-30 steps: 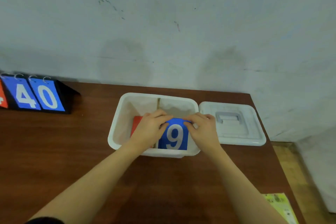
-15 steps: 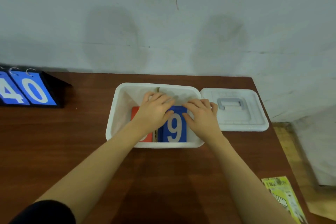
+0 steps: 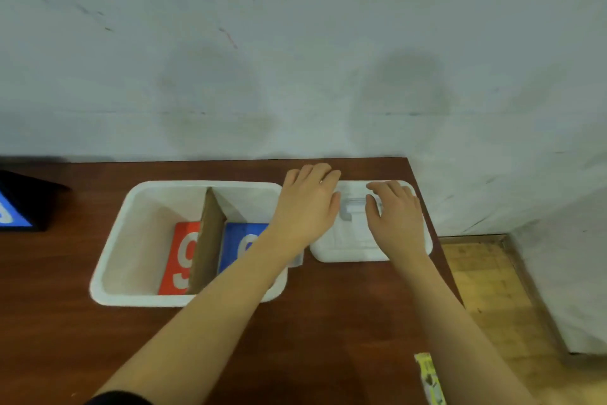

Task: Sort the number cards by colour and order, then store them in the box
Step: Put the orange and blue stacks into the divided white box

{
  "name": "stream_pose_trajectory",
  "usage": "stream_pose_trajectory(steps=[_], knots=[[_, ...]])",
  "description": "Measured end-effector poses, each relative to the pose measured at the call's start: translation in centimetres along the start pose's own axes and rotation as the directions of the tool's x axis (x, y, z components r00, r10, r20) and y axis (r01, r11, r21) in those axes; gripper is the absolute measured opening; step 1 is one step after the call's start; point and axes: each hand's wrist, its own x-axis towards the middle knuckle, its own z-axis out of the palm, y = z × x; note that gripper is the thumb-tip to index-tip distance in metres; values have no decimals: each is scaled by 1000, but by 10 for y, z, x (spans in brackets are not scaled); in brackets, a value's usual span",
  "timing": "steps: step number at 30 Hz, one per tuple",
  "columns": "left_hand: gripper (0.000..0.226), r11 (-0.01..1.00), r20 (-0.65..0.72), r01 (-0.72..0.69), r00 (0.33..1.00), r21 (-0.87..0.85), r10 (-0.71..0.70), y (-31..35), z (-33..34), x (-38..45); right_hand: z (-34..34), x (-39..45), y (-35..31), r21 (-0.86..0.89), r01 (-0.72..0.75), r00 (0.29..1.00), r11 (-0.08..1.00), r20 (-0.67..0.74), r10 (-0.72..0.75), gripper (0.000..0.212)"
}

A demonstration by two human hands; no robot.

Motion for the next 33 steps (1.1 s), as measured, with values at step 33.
stream_pose_trajectory(steps=[33], knots=[[69, 834, 103, 525, 832, 167, -545, 64, 37, 27, -27, -4, 86, -37, -403, 913, 915, 61, 404, 63]])
